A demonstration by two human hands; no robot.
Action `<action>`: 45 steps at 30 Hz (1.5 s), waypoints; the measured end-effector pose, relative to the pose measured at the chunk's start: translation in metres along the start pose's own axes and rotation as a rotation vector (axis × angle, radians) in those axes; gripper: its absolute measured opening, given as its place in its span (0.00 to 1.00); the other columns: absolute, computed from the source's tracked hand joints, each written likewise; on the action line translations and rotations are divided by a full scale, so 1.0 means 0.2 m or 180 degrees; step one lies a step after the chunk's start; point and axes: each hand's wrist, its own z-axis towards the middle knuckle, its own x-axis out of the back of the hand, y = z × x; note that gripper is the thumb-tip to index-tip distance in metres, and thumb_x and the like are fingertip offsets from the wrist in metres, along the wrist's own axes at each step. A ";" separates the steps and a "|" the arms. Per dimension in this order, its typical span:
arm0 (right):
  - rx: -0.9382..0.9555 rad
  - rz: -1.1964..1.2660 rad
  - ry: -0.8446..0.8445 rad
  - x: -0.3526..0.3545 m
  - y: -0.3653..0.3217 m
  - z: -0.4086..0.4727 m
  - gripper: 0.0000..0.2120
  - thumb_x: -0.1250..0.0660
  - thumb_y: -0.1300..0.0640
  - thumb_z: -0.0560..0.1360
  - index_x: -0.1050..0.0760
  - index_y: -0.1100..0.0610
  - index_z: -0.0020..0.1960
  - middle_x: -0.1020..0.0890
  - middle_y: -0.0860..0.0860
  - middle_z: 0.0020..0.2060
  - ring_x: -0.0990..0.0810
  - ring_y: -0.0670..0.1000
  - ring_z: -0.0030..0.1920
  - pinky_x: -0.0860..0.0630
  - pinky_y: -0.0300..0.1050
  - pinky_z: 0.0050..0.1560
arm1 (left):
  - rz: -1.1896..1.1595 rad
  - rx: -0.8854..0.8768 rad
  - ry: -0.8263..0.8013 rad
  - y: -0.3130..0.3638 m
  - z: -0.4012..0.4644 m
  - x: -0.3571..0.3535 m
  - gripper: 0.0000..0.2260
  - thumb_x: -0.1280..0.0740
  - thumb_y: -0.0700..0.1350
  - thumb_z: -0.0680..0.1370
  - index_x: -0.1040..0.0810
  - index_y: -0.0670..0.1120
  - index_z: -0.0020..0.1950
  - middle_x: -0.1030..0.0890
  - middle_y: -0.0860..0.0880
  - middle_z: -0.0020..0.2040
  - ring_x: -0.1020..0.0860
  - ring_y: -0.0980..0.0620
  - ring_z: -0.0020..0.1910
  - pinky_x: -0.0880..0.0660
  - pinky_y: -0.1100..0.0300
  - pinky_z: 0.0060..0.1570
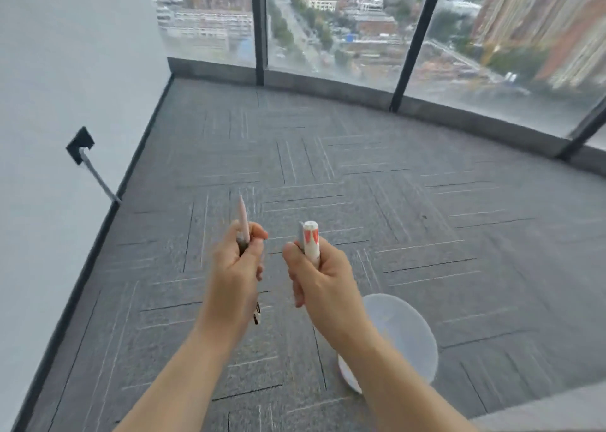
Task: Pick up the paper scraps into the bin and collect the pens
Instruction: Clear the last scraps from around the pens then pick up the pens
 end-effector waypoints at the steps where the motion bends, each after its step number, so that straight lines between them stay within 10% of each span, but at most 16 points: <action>1: 0.0013 0.0029 0.0227 0.11 -0.15 0.00 0.18 0.36 0.53 0.77 0.36 0.65 0.37 0.34 0.54 0.29 0.37 0.55 0.30 0.35 0.59 0.28 | -0.0065 -0.0001 -0.0183 0.16 0.03 -0.11 0.11 0.43 0.37 0.80 0.28 0.50 0.42 0.34 0.44 0.33 0.35 0.48 0.32 0.34 0.60 0.31; 12: 0.0077 -0.0205 0.3183 1.53 -1.23 -0.69 0.21 0.37 0.54 0.80 0.36 0.68 0.37 0.35 0.62 0.26 0.38 0.59 0.27 0.37 0.57 0.28 | -0.0971 -0.0072 -0.2593 1.36 -0.38 -1.77 0.11 0.43 0.34 0.80 0.28 0.48 0.44 0.28 0.48 0.33 0.29 0.50 0.32 0.30 0.66 0.31; 19: 0.0112 -0.0316 0.4860 1.98 -1.30 -1.31 0.16 0.40 0.54 0.81 0.30 0.46 0.35 0.30 0.47 0.26 0.32 0.50 0.28 0.31 0.50 0.35 | -0.1094 0.0047 -0.3616 1.49 -1.03 -2.24 0.07 0.42 0.38 0.80 0.28 0.47 0.45 0.26 0.51 0.34 0.25 0.52 0.35 0.25 0.55 0.41; 45: 0.0027 0.0558 0.4880 2.32 -0.92 -1.54 0.06 0.37 0.60 0.74 0.23 0.60 0.42 0.18 0.56 0.36 0.19 0.56 0.40 0.24 0.46 0.43 | -0.0068 0.0418 -0.3537 1.19 -1.39 -2.62 0.05 0.37 0.41 0.74 0.22 0.45 0.41 0.18 0.48 0.39 0.22 0.54 0.36 0.26 0.62 0.39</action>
